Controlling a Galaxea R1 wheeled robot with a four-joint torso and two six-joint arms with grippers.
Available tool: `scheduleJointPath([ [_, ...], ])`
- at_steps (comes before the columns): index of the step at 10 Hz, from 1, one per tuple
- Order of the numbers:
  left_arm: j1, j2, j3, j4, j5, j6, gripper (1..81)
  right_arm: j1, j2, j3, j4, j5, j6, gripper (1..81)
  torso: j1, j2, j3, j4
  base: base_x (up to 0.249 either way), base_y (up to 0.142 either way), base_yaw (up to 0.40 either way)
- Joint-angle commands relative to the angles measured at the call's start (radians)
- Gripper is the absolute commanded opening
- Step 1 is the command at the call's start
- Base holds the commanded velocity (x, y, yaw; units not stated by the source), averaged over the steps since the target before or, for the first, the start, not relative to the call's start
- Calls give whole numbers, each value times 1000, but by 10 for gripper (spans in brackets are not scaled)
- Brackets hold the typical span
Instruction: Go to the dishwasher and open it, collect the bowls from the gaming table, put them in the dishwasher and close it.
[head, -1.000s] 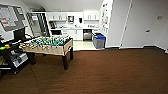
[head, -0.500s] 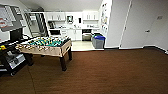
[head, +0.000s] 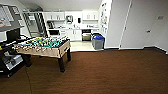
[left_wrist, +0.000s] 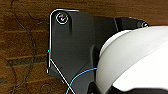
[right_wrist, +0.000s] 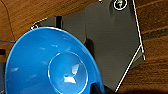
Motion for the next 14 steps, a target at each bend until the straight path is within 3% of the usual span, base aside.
scheduleJointPath([
  [1, -37, -16, -4, 5, 26, 0, 10, 28, 1, 3, -10, -21, -2, 10, 0, 0, 0, 0, 97, 0, 0],
  [14, -34, -15, -4, 5, 19, 1, 10, 33, 1, 3, -10, -36, -2, 10, -1, 0, 0, 0, 127, 0, 0],
])
